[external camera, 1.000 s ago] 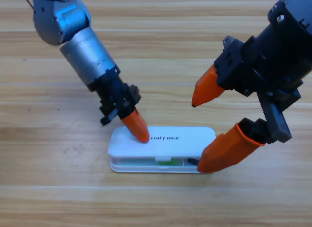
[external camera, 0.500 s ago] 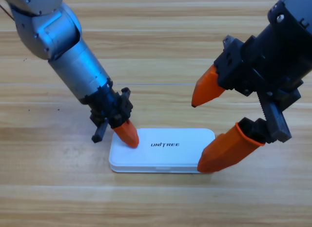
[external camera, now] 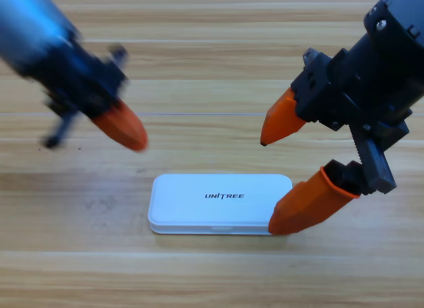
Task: Clean up eraser and pencils
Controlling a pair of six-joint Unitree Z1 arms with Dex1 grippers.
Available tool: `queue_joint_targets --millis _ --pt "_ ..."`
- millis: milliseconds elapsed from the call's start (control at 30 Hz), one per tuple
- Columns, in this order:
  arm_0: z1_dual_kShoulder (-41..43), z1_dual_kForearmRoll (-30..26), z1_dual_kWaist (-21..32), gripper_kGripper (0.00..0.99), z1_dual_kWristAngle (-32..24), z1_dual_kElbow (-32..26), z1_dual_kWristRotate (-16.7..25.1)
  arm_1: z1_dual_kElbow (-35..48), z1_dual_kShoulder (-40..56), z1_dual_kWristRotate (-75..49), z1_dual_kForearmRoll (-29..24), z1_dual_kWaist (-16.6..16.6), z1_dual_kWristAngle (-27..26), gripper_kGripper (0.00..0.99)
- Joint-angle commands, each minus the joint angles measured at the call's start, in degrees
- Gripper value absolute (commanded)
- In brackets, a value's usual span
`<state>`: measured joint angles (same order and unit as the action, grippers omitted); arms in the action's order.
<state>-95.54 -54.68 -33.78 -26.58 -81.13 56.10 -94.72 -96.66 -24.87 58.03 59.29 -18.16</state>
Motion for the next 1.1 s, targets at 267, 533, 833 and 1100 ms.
queue_joint_targets --millis 267,533,833,1100 --pt "14.5 -4.2 -2.3 0.212 -7.2 6.9 1.4 1.6 0.2 0.3 -0.6 1.5 0.5 0.99" --pt "14.7 -4.1 -2.2 0.99 -5.8 7.8 -0.1 1.5 0.3 0.3 -0.7 1.5 0.5 0.99" --pt "13.9 -3.4 -2.2 0.99 -2.2 6.9 -4.7 1.6 0.3 0.3 -0.7 1.5 0.5 0.99" --pt "13.0 -3.1 -2.2 0.99 -1.9 6.9 -5.3 1.6 0.2 0.3 -0.7 1.5 0.5 0.99"
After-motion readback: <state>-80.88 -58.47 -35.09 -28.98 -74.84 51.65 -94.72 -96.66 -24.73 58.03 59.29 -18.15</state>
